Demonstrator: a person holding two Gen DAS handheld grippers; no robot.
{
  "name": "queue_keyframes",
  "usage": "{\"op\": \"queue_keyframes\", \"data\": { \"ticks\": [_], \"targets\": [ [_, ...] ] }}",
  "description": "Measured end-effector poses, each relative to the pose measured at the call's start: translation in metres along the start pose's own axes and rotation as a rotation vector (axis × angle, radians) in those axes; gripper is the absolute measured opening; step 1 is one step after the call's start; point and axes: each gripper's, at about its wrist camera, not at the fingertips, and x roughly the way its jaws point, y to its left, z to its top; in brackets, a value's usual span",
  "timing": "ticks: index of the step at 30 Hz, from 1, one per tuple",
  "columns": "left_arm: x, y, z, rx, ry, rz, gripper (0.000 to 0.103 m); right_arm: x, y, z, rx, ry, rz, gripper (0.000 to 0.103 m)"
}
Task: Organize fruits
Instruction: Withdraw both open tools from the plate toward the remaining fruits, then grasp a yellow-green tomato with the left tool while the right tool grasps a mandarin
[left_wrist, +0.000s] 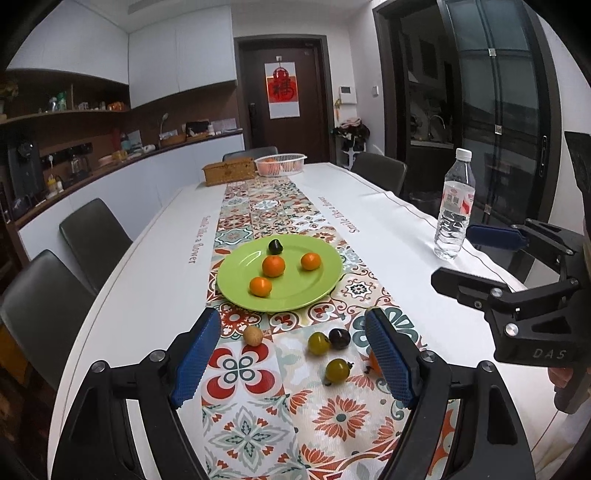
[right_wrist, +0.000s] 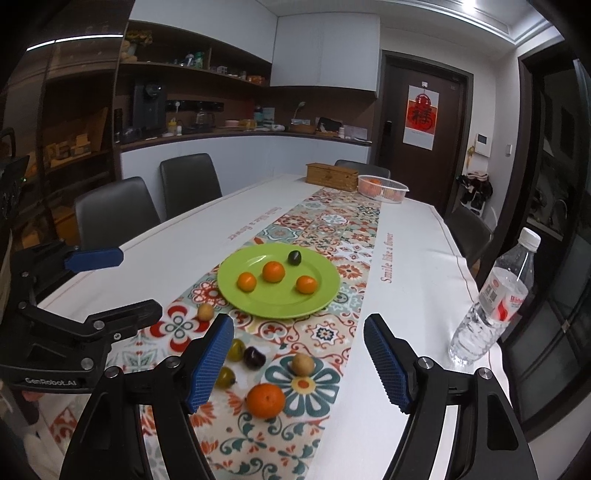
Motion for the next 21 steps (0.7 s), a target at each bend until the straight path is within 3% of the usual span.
{"op": "queue_keyframes", "data": {
  "ticks": [7,21],
  "targets": [
    [-0.001,-0.009,-0.015,0.047,-0.015,-0.037,0.079,-0.004,0.006,-0.017,-0.032,0.011,0.017,0.074],
    [0.032,-0.021,-0.045,0.174,0.097,-0.141,0.072,0.024,0.015,-0.049,-0.073,0.144,0.056,0.073]
  ]
}}
